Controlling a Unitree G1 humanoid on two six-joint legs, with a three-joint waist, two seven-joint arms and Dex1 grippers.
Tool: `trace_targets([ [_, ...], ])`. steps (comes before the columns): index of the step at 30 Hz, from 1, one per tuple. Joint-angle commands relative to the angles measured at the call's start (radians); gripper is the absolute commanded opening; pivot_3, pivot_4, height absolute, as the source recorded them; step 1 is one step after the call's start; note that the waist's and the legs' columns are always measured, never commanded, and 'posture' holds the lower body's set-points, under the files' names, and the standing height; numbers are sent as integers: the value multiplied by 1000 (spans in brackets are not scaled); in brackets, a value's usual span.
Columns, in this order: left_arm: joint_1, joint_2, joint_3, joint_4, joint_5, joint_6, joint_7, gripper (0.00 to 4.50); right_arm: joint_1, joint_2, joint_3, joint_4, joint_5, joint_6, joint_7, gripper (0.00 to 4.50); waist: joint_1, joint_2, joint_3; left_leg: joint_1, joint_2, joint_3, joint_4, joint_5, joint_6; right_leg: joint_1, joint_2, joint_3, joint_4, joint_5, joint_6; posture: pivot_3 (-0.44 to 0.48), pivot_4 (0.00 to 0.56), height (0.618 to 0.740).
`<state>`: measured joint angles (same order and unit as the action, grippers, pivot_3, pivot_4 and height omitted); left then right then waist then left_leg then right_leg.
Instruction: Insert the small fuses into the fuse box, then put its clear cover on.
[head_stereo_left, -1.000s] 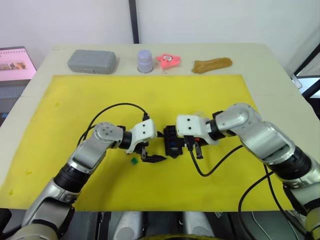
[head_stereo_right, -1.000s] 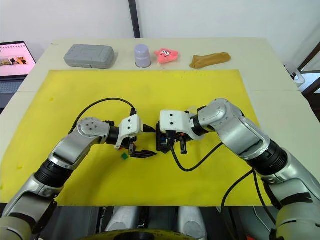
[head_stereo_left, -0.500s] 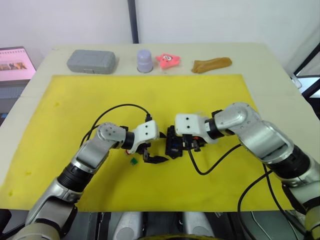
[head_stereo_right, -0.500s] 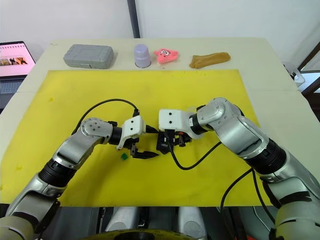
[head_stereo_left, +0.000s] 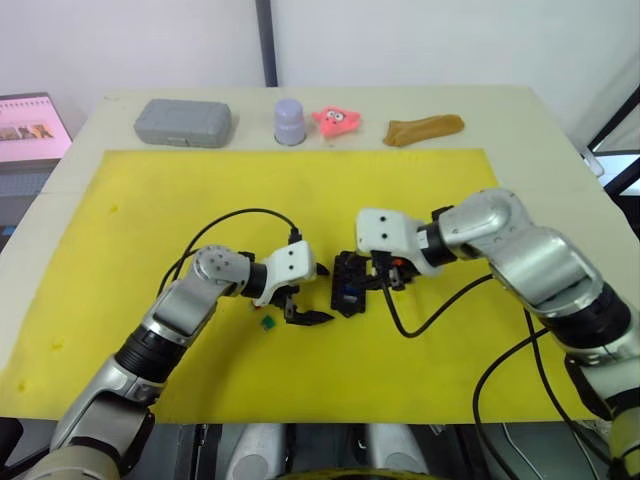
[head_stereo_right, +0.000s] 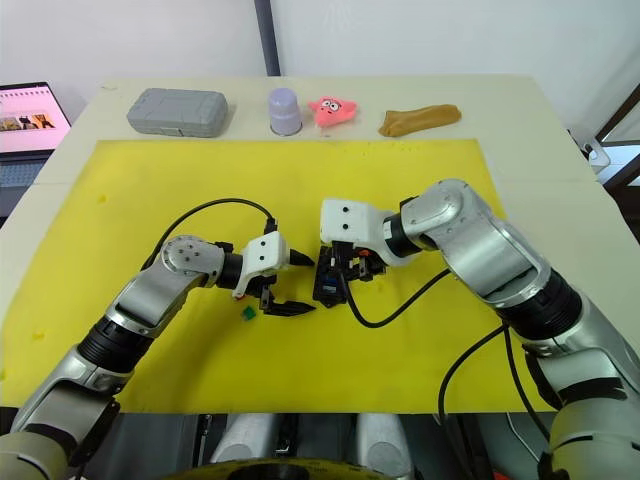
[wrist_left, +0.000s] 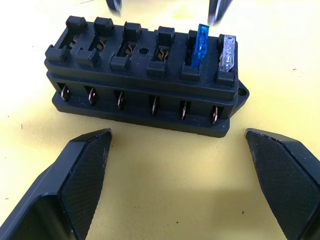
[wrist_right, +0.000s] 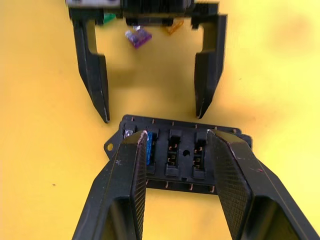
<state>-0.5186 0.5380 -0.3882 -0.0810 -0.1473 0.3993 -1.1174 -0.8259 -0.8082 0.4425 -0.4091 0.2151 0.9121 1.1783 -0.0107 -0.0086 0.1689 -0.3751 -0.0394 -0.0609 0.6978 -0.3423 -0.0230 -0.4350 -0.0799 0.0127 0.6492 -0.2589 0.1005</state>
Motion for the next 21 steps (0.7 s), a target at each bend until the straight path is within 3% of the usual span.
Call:
trace_targets([
  [1, -20, 1, 10, -6, 7, -19, 1, 4500, 5, -13, -68, -37, 42, -15, 6, 1432, 0, 0, 0, 0, 0, 0, 0, 0, 0, 0, 0, 0, 0, 0, 0, 0, 150, 740],
  [4, -24, 1, 15, -6, 5, -15, -1, 4500, 77, -14, -98, -57, 65, -66, 4, 57, 2, 0, 0, 0, 0, 0, 0, 0, 0, 0, 0, 0, 0, 0, 0, 0, 150, 740],
  [11, -27, 7, 19, -3, 4, -15, -9, 4500, 194, 9, -136, -49, 85, -151, -37, 20, 0, 0, 0, 0, 0, 0, 0, 0, 0, 0, 0, 0, 0, 0, 0, 0, 150, 740],
  [21, -38, 9, 19, 6, 8, -16, -22, 4500, 222, 11, -132, -28, 90, -163, -79, 20, 0, 0, 0, 0, 0, 0, 0, 0, 0, 0, 0, 0, 0, 0, 0, 0, 150, 740],
])
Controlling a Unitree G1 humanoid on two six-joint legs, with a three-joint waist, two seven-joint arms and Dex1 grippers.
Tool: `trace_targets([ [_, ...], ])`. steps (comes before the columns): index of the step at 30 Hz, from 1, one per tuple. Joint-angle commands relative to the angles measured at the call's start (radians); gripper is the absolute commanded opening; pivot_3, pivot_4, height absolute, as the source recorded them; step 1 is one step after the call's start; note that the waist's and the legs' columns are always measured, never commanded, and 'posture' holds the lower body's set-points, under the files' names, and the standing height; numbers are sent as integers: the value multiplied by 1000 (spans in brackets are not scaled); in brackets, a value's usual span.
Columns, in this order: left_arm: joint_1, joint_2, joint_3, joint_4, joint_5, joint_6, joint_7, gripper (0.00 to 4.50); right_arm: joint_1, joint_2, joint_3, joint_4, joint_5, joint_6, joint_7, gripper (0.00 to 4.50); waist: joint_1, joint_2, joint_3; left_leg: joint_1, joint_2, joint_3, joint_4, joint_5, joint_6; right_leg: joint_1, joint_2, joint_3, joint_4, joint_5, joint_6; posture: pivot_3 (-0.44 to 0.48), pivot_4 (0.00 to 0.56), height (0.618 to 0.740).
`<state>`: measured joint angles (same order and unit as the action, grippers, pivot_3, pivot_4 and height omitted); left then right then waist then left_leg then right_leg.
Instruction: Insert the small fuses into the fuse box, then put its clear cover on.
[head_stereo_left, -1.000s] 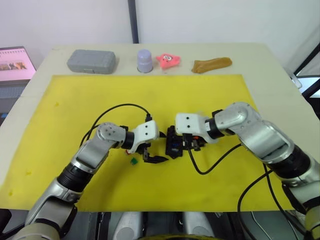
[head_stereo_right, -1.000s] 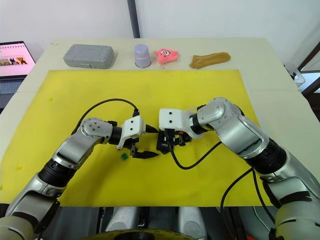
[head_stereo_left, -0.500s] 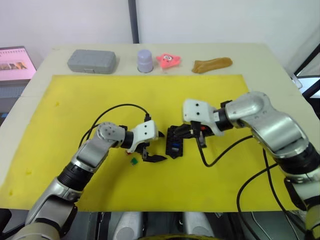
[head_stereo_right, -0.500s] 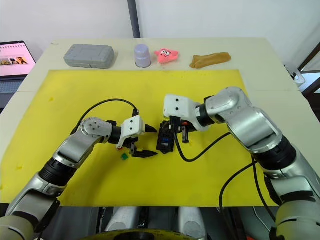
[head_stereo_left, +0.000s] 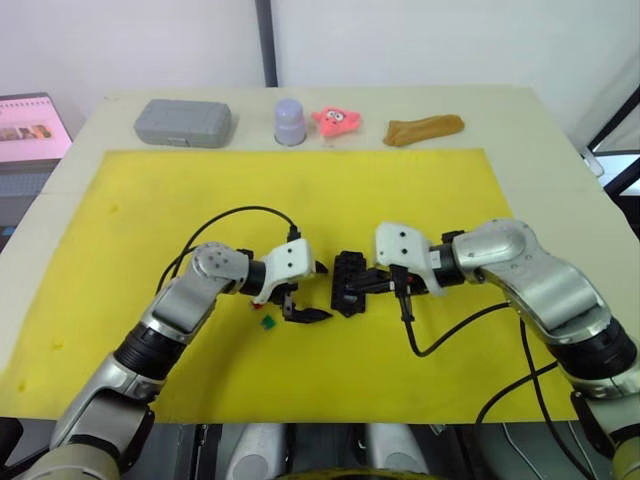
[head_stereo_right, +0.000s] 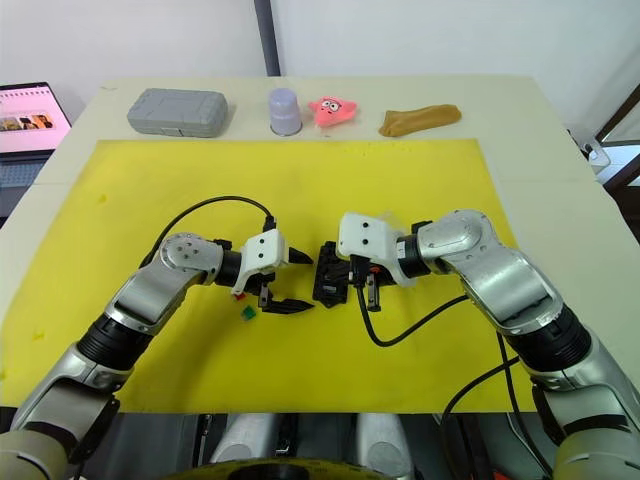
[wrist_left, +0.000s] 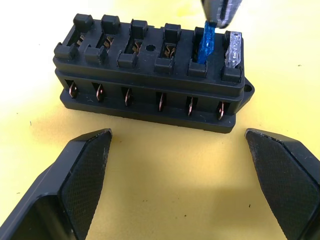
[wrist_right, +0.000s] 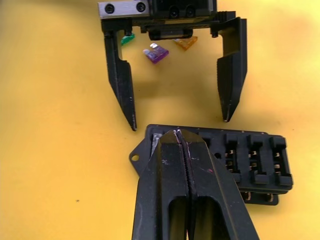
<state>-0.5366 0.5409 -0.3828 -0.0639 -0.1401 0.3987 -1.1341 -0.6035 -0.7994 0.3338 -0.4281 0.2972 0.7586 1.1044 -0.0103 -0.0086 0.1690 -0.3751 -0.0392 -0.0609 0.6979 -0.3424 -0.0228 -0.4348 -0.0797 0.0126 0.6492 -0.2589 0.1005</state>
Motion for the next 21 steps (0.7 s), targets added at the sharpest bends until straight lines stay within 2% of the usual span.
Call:
trace_targets([
  [1, -20, 6, 13, -11, 1, -16, -5, 4500, 3, 1, -22, -7, 7, -10, -6, 20, 0, 0, 0, 0, 0, 0, 0, 0, 0, 0, 0, 0, 0, 0, 0, 0, 150, 740],
  [21, -17, 8, 17, -28, -1, 0, 8, 4500, 60, -26, 72, 72, -105, -110, 9, 20, 0, 0, 0, 2, 0, 0, 0, 0, 0, 2, 0, 0, 0, 0, 0, 0, 150, 740],
])
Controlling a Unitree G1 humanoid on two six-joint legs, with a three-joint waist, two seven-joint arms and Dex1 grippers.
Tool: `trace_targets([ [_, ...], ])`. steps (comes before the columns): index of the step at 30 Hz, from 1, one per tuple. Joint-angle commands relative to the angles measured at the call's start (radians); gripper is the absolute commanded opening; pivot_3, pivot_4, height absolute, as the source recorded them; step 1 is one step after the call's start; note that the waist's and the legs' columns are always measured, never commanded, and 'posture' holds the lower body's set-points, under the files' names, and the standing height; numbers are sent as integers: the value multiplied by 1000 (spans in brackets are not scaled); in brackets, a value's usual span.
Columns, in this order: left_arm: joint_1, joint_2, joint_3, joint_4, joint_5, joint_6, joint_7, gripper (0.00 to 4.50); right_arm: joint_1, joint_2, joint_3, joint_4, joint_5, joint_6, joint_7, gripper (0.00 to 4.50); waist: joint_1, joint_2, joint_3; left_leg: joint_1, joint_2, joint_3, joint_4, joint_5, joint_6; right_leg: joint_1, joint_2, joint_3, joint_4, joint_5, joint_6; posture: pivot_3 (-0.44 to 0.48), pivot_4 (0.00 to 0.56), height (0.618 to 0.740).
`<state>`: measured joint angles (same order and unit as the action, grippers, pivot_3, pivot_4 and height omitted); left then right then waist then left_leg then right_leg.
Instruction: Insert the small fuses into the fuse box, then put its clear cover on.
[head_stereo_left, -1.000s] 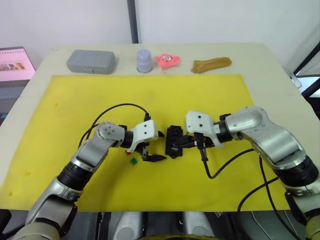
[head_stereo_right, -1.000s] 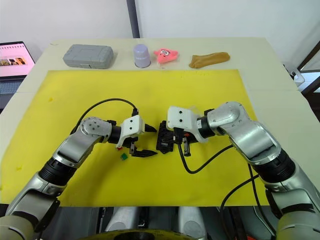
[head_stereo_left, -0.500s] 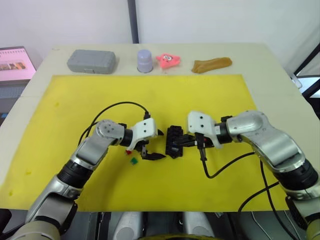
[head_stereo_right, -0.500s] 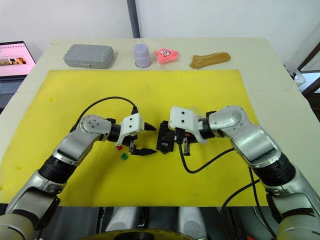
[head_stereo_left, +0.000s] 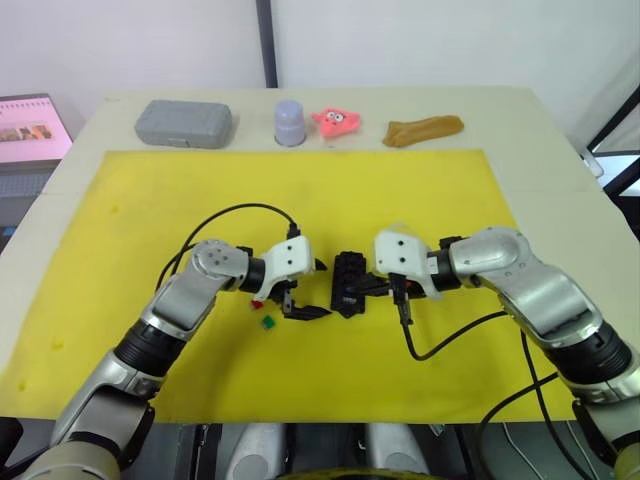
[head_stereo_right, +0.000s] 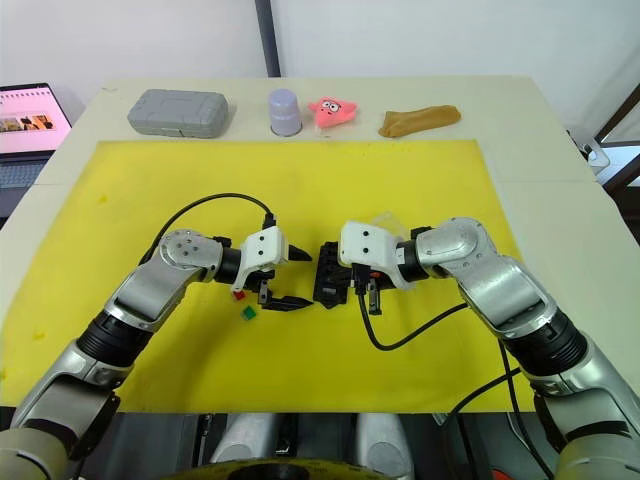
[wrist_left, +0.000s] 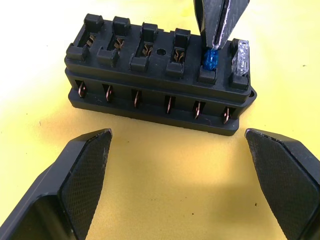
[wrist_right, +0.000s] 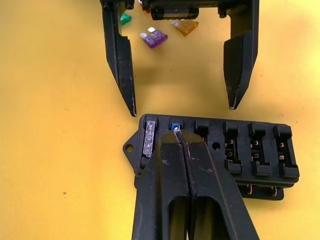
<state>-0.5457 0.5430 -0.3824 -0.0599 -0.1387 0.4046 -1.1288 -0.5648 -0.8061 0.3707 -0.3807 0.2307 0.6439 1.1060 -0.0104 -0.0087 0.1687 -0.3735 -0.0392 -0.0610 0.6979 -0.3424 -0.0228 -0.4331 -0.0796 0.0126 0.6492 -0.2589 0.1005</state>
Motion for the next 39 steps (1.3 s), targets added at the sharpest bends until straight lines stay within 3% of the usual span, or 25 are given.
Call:
trace_targets([
  [1, -7, 6, 17, -34, -3, -4, 3, 4500, 23, -20, 36, 23, -43, 0, 8, 20, 0, 0, 0, 0, 0, 0, 0, 0, 0, 0, 0, 0, 0, 0, 0, 0, 150, 740],
  [9, -9, 15, 41, -57, -47, 26, -24, 4500, -36, 5, -52, -20, 38, 59, 12, 20, 0, 0, 0, 0, 0, 0, 0, 0, 0, 0, 0, 0, 0, 0, 0, 0, 150, 740],
  [17, -5, 118, 196, -143, -206, 118, -89, 4500, -90, -24, -196, -43, 142, 94, 20, 20, -1, 0, 0, -1, 0, 0, 0, 0, 0, -1, 0, 0, 0, 0, 0, 0, 150, 740],
  [21, 44, 278, 365, -188, -326, 226, -146, 4500, -18, -137, -296, 5, 125, -27, 81, 20, -1, 0, 1, -2, 0, 0, 0, 0, 0, -2, 0, 0, 0, 0, 0, 0, 150, 740],
  [25, 186, 461, 525, -176, -385, 223, -246, 4500, 101, -298, -411, 84, 129, -140, 193, 20, -1, 0, 1, -1, 0, 1, -1, -1, 2, -1, 0, 0, -1, 0, 0, 0, 150, 740],
  [28, 319, 581, 607, -148, -368, 198, -304, 4500, 169, -385, -473, 144, 127, -190, 245, 1366, -2, 2, 2, -1, 1, 1, -1, -4, 8, -1, -1, 0, -1, 0, 0, 0, 150, 740],
  [34, 506, 676, 759, -14, -319, 103, -353, 4500, 275, -484, -562, 265, 91, -289, 296, 4400, -1, 4, 3, 0, 1, 1, -1, -5, 8, 0, 0, 0, -2, 0, 0, 0, 150, 740],
  [39, 546, 689, 797, 27, -312, 74, -351, 4500, 310, -512, -596, 310, 73, -316, 296, 4462, 0, 5, 4, 0, 1, 2, -1, -5, 9, 0, -1, 0, -2, 0, 0, 0, 150, 740],
])
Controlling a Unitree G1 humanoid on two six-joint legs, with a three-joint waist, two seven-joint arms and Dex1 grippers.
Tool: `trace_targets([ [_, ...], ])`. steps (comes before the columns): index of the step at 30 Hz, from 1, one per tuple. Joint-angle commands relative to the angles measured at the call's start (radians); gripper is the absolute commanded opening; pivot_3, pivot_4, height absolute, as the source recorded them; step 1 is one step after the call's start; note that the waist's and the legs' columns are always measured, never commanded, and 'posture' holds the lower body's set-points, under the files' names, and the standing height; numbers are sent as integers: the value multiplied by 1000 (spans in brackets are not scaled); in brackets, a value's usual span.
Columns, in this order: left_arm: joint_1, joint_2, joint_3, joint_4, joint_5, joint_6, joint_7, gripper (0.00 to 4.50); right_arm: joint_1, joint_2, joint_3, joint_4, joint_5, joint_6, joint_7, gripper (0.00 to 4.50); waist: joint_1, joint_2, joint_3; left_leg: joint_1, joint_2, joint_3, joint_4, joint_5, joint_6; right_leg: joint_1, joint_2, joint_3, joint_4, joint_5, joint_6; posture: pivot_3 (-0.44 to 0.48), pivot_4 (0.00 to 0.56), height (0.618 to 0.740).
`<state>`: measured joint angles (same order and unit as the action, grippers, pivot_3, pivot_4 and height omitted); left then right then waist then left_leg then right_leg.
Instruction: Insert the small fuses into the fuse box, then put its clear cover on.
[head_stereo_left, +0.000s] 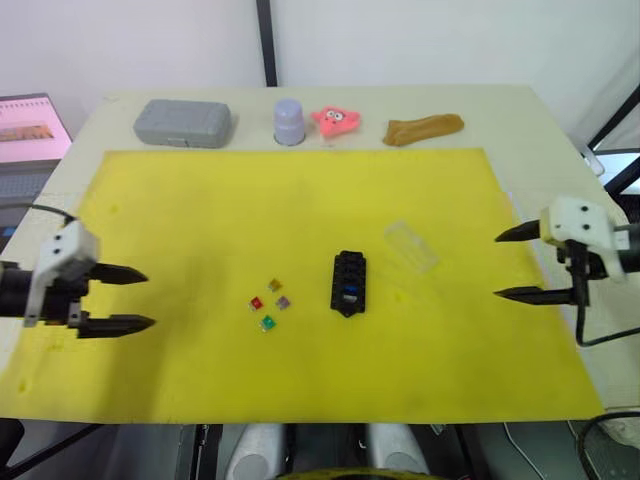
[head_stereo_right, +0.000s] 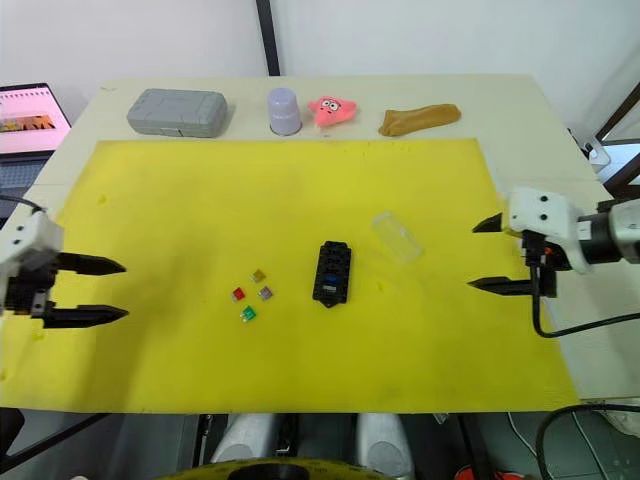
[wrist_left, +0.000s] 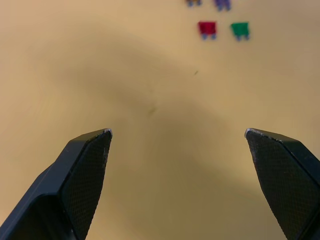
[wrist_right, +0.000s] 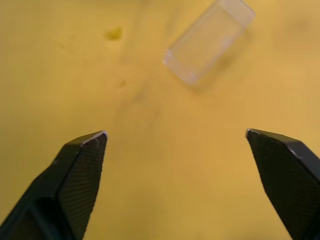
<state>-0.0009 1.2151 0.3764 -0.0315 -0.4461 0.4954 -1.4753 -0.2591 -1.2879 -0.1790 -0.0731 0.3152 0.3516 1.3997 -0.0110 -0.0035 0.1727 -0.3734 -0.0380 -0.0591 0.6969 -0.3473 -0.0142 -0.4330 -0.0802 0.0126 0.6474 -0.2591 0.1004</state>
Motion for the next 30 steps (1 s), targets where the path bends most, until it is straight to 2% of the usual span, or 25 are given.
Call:
trace_targets([
  [1, 3, 13, 37, -6, -7, -16, -1, 4500, 7, -30, -47, 2, -10, -23, 0, 4462, -1, 0, 0, 0, 0, 0, 0, 0, 0, 0, 0, 0, 0, 0, 0, 0, 150, 740],
  [6, -25, -14, -19, -67, -46, 37, 20, 4500, -40, -1, -15, -61, 15, 17, -32, 4462, -2, 3, 2, 0, 0, 0, 0, 0, 0, 0, 0, 0, 0, 0, 0, 0, 150, 740],
  [9, -76, -37, -119, -100, -62, 100, 32, 4500, -113, 34, 33, -143, 53, 71, -49, 4462, -3, 5, 2, 0, 0, 0, 0, 0, 0, 0, 0, 0, 0, 0, 0, 0, 150, 740],
  [13, -237, -134, -286, -95, -191, 372, 34, 4500, -264, 126, 126, -292, 155, 203, -78, 4462, -2, 6, 3, -1, 0, 0, 0, 0, 0, -1, 0, 0, 2, 0, 0, 0, 150, 740],
  [16, -358, -209, -349, -34, -280, 593, 60, 4500, -313, 181, 184, -369, 186, 254, -100, 4462, 2, 3, 4, -2, 0, -1, 1, 0, 0, -2, 1, 0, 2, 0, 0, 0, 150, 740],
  [19, -430, -258, -400, 23, -319, 735, 83, 4500, -340, 227, 233, -425, 194, 282, -131, 4462, -1, 2, 4, -2, -1, -1, 2, 0, 0, -1, 1, 0, 2, 0, 0, 0, 150, 740],
  [25, -486, -285, -485, 157, -304, 828, 102, 4500, -352, 277, 264, -507, 221, 342, -188, 4462, -4, 2, 4, -2, 0, -1, 1, 2, -4, -3, 1, 0, 3, 0, 0, 0, 150, 740],
  [30, -505, -303, -529, 218, -279, 805, 105, 4500, -334, 282, 263, -532, 229, 357, -216, 4462, -1, 2, 4, -1, 0, -1, 1, 3, -6, -2, 1, 0, 3, 0, 0, 0, 150, 740],
])
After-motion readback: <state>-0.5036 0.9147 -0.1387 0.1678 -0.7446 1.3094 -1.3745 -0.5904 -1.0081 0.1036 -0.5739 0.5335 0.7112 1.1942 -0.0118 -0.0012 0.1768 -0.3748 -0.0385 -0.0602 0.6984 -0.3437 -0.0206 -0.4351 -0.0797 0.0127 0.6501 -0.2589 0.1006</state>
